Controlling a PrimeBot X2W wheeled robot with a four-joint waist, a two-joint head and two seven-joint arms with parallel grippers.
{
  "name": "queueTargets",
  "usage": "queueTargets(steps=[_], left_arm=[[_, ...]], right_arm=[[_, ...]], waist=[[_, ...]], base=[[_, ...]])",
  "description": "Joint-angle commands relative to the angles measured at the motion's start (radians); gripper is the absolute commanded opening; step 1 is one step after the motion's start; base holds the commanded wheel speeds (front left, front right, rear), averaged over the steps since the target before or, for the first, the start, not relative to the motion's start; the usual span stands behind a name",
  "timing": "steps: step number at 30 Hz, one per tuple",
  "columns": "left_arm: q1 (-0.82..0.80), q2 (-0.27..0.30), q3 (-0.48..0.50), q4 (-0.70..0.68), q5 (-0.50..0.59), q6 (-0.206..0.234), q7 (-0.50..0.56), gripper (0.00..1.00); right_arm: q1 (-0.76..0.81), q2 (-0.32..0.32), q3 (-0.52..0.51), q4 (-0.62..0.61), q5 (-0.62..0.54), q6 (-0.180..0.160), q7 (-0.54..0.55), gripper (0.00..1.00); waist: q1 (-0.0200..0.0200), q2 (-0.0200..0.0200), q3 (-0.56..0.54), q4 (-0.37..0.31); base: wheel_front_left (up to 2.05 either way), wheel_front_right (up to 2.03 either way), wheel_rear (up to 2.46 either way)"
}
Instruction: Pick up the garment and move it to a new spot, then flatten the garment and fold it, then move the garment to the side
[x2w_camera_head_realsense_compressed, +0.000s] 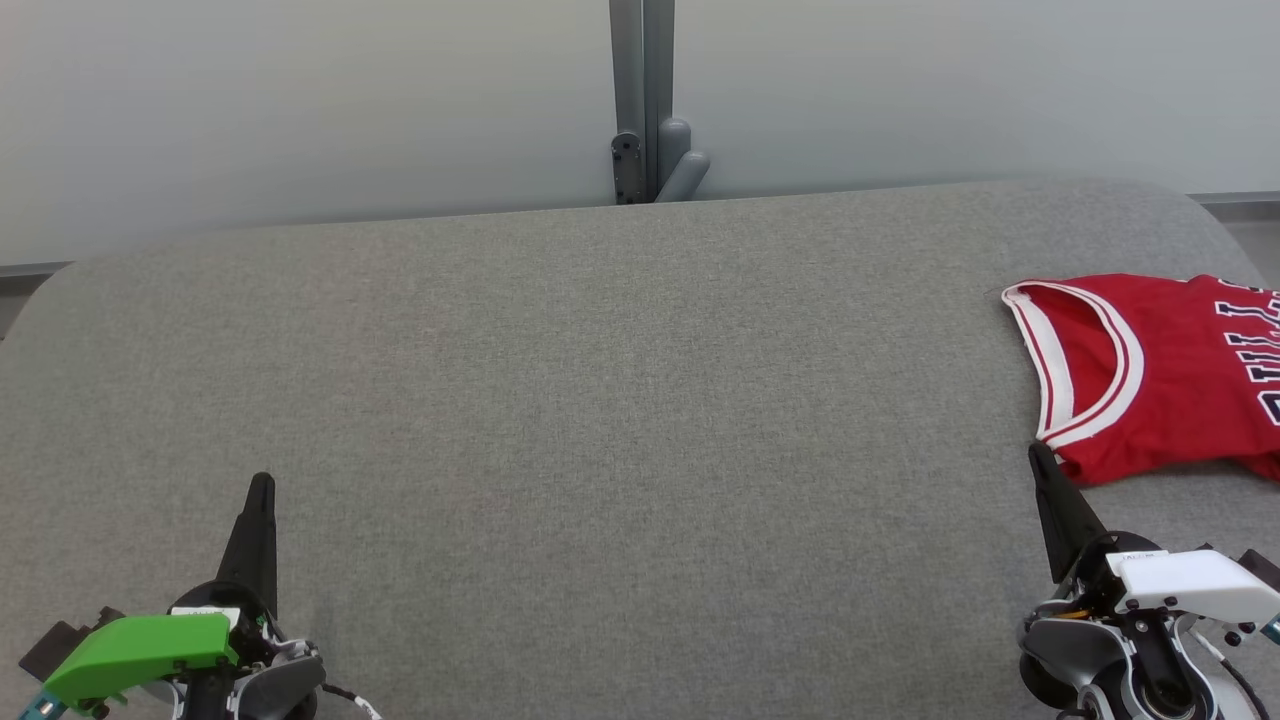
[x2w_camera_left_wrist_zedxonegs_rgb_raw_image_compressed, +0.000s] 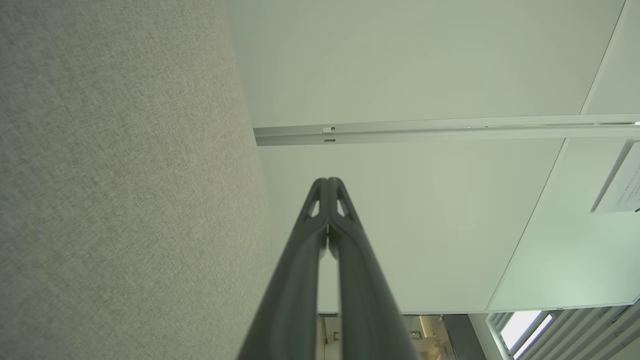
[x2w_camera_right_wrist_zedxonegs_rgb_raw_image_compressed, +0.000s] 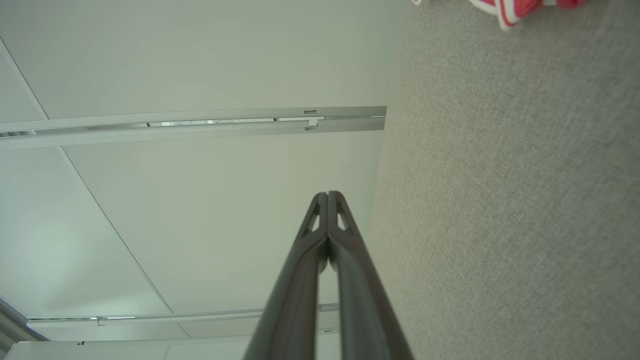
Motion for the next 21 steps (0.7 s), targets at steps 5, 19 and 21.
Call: queueTargets(steps=[5,19,21], left_arm=[[-0.012,0.005,0.001,-0.002,0.000,-0.007,0.003,0.00],[-0.012,0.005,0.001,-0.002,0.000,-0.007,0.003,0.00],[-0.012,0.005,0.001,-0.002,0.000,-0.007,0.003,0.00]], right_arm=[[-0.003,-0.005,-0.002,-0.003,0.004,0.000,0.002,0.00],[-0.003,-0.005,-0.002,-0.003,0.004,0.000,0.002,0.00],[-0.003,-0.005,-0.002,-0.003,0.004,0.000,0.002,0.00]], waist=[[0.0000,0.0030,0.000,0.000],[0.0000,0.0030,0.000,0.000],[0.0000,0.0030,0.000,0.000]], base=[[0.00,0.00,0.00],[0.00,0.00,0.00],[0.00,0.00,0.00]])
